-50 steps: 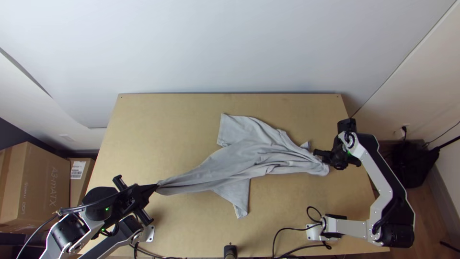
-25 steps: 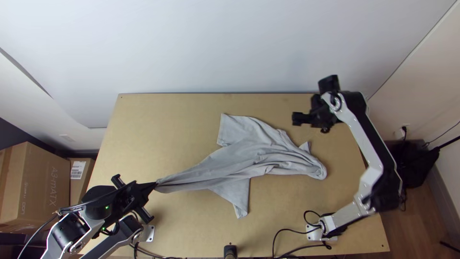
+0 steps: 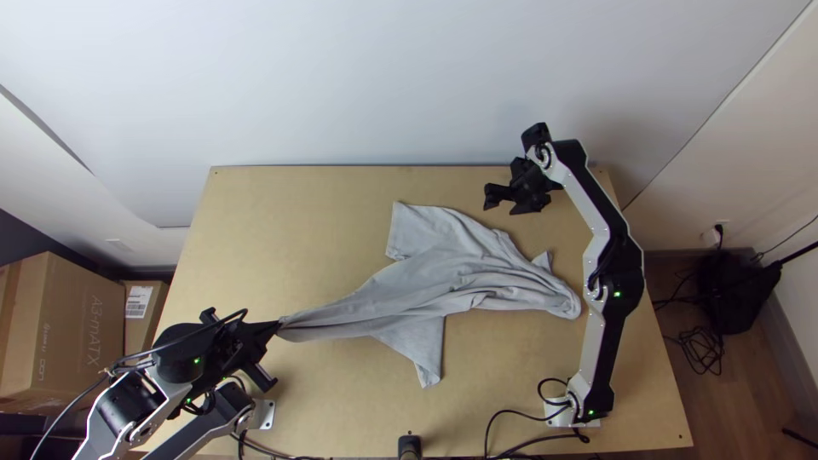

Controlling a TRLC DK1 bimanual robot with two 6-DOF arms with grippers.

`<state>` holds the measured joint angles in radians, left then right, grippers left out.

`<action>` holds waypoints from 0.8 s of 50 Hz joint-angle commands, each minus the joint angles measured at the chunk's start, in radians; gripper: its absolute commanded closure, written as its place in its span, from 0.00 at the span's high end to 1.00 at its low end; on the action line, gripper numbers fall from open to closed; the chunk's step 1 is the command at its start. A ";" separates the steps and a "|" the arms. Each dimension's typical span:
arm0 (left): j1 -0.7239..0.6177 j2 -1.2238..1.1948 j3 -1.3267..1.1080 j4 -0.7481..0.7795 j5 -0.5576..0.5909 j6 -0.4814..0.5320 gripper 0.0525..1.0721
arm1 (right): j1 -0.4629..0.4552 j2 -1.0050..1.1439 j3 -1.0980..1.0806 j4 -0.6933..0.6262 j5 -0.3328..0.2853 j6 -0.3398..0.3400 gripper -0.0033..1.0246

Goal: Fold the t-shirt

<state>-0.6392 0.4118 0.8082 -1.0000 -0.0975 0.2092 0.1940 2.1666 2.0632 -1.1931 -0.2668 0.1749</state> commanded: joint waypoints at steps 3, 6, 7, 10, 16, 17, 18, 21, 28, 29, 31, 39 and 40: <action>0.007 0.016 0.028 0.001 -0.008 -0.017 0.02 | 0.055 0.062 0.086 0.049 0.092 -0.029 0.90; 0.007 0.021 0.028 0.001 -0.008 -0.016 0.02 | 0.070 0.105 0.126 0.049 0.104 -0.055 0.90; 0.006 0.024 0.028 0.001 -0.008 -0.016 0.02 | 0.073 0.118 0.138 0.047 0.106 -0.060 0.90; 0.007 0.024 0.029 0.001 -0.010 -0.016 0.02 | 0.081 0.147 0.166 0.047 0.107 -0.064 0.86; 0.007 0.025 0.028 0.000 -0.010 -0.016 0.02 | 0.101 0.197 0.212 0.050 0.132 -0.069 0.71; 0.007 0.025 0.028 0.000 -0.010 -0.016 0.02 | 0.104 0.203 0.218 0.050 0.133 -0.069 0.71; 0.006 0.025 0.028 0.000 -0.010 -0.016 0.02 | 0.107 0.213 0.222 0.050 0.133 -0.069 0.71; 0.007 0.025 0.028 -0.002 -0.010 -0.016 0.02 | 0.114 0.226 0.227 0.052 0.136 -0.069 0.71; 0.007 0.025 0.026 -0.003 -0.008 -0.016 0.02 | 0.133 0.251 0.230 0.052 0.146 -0.069 0.70; 0.007 0.025 0.026 -0.003 -0.008 -0.017 0.02 | 0.134 0.252 0.232 0.053 0.146 -0.069 0.70; 0.007 0.025 0.025 -0.003 -0.008 -0.016 0.02 | 0.139 0.259 0.235 0.055 0.146 -0.068 0.70; 0.006 0.025 0.022 -0.002 -0.008 -0.016 0.02 | 0.160 0.271 0.242 0.067 0.146 -0.068 0.67; 0.006 0.025 0.022 -0.002 -0.008 -0.016 0.02 | 0.162 0.272 0.242 0.069 0.146 -0.068 0.67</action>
<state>-0.6392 0.4282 0.8082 -1.0004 -0.0975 0.2089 0.3408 2.4126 2.2742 -1.1339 -0.1268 0.1207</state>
